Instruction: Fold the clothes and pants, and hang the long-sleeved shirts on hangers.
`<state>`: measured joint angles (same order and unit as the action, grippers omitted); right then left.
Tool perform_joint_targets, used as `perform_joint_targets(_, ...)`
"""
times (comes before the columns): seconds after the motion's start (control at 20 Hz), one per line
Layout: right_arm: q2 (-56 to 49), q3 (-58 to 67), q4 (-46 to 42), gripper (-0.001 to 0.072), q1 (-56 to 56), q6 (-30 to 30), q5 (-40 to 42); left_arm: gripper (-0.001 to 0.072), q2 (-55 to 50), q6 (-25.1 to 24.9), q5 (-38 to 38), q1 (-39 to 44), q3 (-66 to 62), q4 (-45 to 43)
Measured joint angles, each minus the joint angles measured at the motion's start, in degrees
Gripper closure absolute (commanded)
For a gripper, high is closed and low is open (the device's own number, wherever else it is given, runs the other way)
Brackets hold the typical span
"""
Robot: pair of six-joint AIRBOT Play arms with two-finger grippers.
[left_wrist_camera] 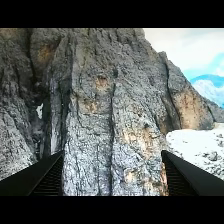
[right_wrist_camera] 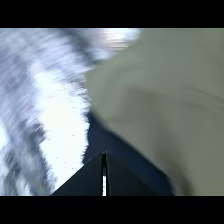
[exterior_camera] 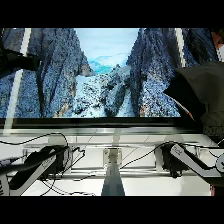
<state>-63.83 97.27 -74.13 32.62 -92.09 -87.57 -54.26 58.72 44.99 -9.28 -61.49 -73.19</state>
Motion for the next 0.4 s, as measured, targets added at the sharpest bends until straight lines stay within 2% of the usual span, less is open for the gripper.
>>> perform_joint_targets(0.2,-2.10,-0.04,-6.69,0.0688,-21.11,3.28,8.15,0.0020,0.00,-0.02,-0.02,0.00,0.00,-0.02)
perform_joint_targets(0.4,-2.73,-0.09,-13.44,0.0687,-37.29,5.66,12.85,0.0020,0.00,-0.02,0.00,0.00,0.00,0.00)
